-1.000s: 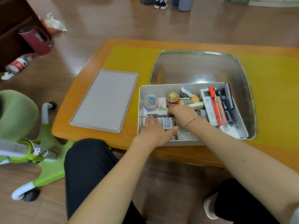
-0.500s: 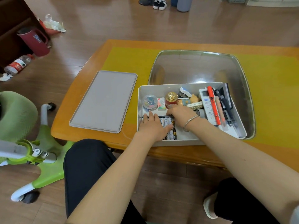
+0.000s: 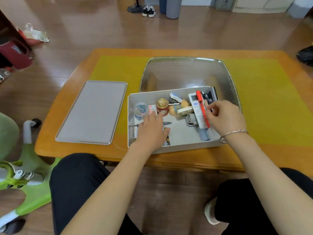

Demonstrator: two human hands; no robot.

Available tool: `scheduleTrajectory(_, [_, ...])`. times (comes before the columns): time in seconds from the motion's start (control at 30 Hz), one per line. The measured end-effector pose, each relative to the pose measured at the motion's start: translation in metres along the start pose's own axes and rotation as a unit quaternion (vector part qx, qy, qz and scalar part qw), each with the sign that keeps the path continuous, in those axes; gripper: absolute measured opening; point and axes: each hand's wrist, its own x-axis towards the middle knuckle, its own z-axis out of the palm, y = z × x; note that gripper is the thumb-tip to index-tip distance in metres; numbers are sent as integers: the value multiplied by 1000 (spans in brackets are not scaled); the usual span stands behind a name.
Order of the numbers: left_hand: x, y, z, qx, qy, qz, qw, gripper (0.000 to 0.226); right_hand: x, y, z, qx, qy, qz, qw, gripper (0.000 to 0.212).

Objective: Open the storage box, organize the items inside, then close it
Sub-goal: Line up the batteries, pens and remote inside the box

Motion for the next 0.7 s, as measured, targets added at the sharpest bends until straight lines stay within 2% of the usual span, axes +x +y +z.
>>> scheduleTrajectory(0.1, [6, 27, -2, -30, 20, 95, 995, 69, 3, 26, -10, -24, -4, 66, 998, 16])
scheduleTrajectory(0.27, [13, 70, 6, -20, -27, 176, 984, 66, 6, 33, -8, -77, -55, 102, 990, 17])
scheduleTrajectory(0.33, [15, 79, 9, -10, -55, 184, 981, 66, 9, 30, -6, -99, -75, 110, 986, 14])
scheduleTrajectory(0.47, [16, 85, 14, -17, -91, 178, 980, 68, 14, 26, -2, -138, -120, 123, 975, 21])
scheduleTrajectory(0.7, [17, 83, 16, -41, -87, 183, 978, 70, 24, 23, 1, -127, -158, 141, 969, 25])
